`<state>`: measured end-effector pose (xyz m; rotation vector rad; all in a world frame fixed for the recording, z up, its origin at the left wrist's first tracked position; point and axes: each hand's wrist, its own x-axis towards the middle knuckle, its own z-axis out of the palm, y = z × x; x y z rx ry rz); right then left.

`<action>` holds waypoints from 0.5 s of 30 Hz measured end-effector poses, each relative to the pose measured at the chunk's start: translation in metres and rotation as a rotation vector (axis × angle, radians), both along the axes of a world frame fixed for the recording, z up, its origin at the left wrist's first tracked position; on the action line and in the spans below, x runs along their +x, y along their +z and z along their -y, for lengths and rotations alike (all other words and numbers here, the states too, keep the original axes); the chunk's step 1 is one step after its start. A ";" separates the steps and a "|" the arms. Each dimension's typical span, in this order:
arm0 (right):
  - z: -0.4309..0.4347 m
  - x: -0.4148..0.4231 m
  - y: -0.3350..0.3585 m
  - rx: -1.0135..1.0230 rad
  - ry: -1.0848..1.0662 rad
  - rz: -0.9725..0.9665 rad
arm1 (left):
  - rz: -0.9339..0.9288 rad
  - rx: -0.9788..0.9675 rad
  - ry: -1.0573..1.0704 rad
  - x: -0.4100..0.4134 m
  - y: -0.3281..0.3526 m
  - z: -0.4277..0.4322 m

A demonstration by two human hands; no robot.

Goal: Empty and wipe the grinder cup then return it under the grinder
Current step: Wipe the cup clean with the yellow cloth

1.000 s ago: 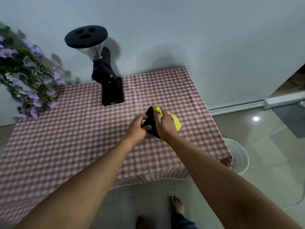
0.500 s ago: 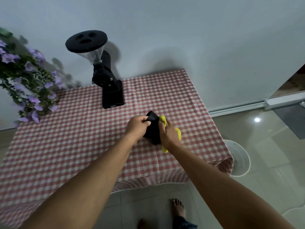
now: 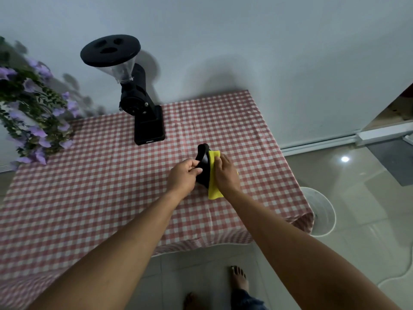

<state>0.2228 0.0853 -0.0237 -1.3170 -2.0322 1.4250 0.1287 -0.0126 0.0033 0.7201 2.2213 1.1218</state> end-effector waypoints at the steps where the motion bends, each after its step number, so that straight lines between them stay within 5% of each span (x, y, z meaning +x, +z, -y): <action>1: 0.005 -0.002 0.005 0.067 0.034 -0.022 | 0.003 0.003 -0.007 -0.001 0.000 0.000; 4: 0.006 -0.003 0.002 0.193 0.089 -0.043 | 0.010 0.010 -0.016 -0.006 -0.001 0.003; 9: -0.014 0.008 -0.010 -0.023 -0.019 0.052 | -0.009 0.036 -0.049 -0.007 -0.005 0.011; 15: 0.005 -0.015 0.007 0.103 0.017 -0.098 | -0.035 0.032 -0.076 -0.008 -0.009 0.009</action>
